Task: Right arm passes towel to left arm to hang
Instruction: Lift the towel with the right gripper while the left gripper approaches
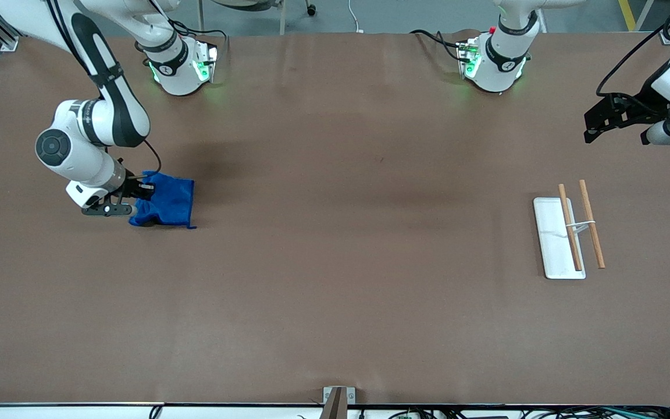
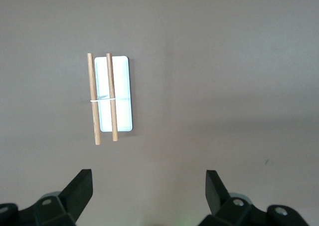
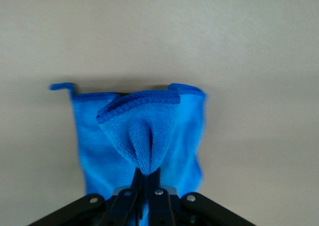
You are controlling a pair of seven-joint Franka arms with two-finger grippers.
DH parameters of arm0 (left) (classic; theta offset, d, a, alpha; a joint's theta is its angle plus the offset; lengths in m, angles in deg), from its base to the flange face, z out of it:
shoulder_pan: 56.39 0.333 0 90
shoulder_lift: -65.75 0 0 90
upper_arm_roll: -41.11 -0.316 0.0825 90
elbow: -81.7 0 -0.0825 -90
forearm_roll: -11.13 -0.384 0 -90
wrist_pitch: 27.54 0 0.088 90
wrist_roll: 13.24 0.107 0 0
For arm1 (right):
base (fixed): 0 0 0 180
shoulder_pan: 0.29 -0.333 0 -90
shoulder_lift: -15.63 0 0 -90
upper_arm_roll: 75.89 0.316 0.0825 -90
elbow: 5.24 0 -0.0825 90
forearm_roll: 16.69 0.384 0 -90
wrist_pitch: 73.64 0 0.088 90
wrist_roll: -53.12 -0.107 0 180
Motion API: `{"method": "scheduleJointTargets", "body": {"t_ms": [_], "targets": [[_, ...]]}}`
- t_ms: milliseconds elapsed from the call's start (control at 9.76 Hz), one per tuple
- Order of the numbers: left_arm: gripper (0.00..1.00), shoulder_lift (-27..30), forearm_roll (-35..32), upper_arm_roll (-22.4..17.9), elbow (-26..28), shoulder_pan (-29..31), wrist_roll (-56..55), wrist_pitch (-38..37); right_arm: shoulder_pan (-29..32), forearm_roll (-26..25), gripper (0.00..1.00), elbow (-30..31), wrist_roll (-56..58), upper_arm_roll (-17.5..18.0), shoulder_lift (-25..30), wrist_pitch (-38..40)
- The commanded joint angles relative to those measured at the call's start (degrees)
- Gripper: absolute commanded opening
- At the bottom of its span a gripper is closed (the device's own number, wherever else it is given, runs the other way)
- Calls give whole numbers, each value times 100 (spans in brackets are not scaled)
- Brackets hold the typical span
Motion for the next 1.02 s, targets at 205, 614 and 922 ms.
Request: {"method": "scheduleJointTargets", "body": {"t_ms": [205, 614, 922], "targets": [[100, -163, 640, -66, 13, 40, 101, -101, -4, 1214, 0, -1324, -168, 931, -89, 544], [100, -575, 2262, -180, 48, 609, 49, -311, -82, 4285, 0, -2529, -185, 2082, -599, 474], [100, -1435, 4748, -189, 48, 840, 84, -303, -381, 6115, 0, -3153, -176, 2435, -950, 430]]}}
